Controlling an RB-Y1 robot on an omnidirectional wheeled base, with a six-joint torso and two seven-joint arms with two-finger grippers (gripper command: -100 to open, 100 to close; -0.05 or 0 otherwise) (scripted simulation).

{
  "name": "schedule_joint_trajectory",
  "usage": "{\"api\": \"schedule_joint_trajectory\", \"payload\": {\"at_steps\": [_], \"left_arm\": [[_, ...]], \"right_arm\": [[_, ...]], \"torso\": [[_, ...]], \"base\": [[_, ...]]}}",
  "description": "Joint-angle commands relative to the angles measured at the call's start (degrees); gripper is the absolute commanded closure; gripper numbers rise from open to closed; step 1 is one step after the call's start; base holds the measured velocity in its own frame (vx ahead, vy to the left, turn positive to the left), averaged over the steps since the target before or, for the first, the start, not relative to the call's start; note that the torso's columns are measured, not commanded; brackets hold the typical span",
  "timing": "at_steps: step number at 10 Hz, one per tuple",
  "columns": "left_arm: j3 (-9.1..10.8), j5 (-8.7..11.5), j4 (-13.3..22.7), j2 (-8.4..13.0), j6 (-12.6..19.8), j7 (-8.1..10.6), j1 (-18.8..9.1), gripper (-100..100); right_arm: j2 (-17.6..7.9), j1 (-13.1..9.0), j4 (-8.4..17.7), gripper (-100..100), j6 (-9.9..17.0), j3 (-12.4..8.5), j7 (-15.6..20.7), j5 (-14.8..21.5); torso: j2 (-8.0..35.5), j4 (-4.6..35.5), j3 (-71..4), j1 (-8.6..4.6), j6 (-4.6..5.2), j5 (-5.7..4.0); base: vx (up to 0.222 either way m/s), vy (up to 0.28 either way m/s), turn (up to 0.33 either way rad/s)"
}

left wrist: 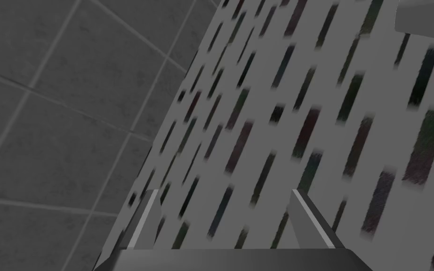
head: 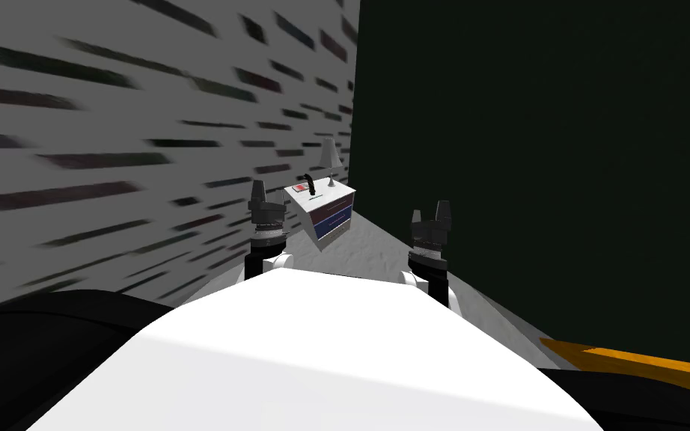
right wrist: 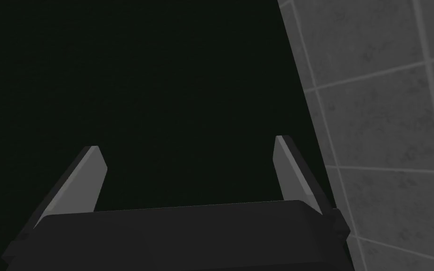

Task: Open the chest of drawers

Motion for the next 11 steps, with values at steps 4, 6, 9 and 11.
{"api": "schedule_joint_trajectory", "payload": {"at_steps": [4,6,9,11], "left_arm": [[0.0,0.0,0.0,0.0,0.0,0.0,0.0,0],[0.0,0.0,0.0,0.0,0.0,0.0,0.0,0],[0.0,0.0,0.0,0.0,0.0,0.0,0.0,0],[0.66,0.6,1.9,3.6,-0.2,0.41,-0.3,-100]], "right_arm": [[0.0,0.0,0.0,0,0.0,0.0,0.0,0.0],[0.0,0.0,0.0,0,0.0,0.0,0.0,0.0],[0.0,0.0,0.0,0,0.0,0.0,0.0,0.0],[0.0,0.0,0.0,0,0.0,0.0,0.0,0.0]], "torso": [[14.2,14.2,-28.5,0.0,0.0,0.0],[22.7,22.7,-45.4,0.0,0.0,0.0],[35.4,35.4,-70.7,0.0,0.0,0.0],[41.4,41.5,-83.2,-0.03,-0.01,0.0]], "base": [[0.0,0.0,0.0],[0.0,0.0,0.0],[0.0,0.0,0.0],[0.068,-0.03,0.052]]}}
